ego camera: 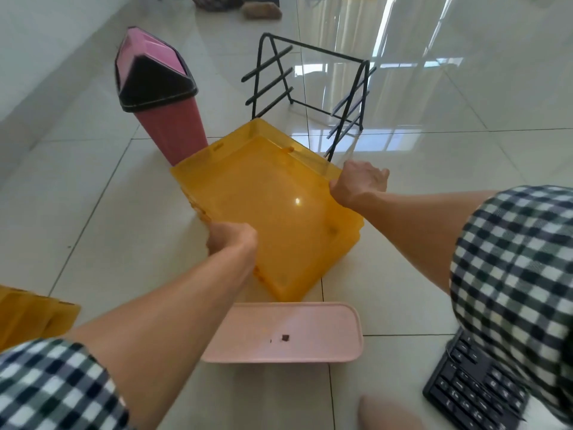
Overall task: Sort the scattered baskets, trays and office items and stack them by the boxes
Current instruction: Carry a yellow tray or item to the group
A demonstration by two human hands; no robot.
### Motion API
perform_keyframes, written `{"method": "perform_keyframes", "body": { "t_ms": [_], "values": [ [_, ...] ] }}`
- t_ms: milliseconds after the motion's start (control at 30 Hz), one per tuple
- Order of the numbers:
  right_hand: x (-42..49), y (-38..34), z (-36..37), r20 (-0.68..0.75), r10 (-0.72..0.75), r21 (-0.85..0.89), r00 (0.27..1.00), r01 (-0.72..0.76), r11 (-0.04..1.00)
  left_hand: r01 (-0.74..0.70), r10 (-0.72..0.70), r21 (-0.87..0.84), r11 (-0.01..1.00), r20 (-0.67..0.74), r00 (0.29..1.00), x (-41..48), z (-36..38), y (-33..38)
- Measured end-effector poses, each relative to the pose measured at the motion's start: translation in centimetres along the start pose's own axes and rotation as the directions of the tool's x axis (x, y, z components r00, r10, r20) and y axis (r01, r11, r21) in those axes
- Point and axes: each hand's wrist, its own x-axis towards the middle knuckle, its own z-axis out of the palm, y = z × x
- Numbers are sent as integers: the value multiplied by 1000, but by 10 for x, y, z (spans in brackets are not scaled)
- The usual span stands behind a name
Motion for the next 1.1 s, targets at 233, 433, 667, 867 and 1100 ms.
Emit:
{"method": "perform_keyframes", "body": {
  "t_ms": [233, 433, 667, 867, 1100],
  "values": [
    [-12, -11, 11, 519, -56, 463, 853, -225, 858, 47, -32, -78, 996, 185, 982, 25, -41, -34],
    [-14, -7, 12, 700, -29, 591, 714, -555, 586, 303, -136, -295, 906, 474, 870, 17, -43, -38],
    [-35, 3, -14, 645, 20, 639, 764, -553, 535, 281, -105, -316, 906, 476, 873, 0, -53, -37],
    [-58, 15, -83, 487, 109, 742, 866, -477, 470, 189, 28, -338, 922, 547, 837, -34, -87, -2],
    [-79, -17, -184, 283, 227, 848, 932, -354, 394, 1, 201, -354, 935, 535, 820, -61, -180, 71]
  ]
}}
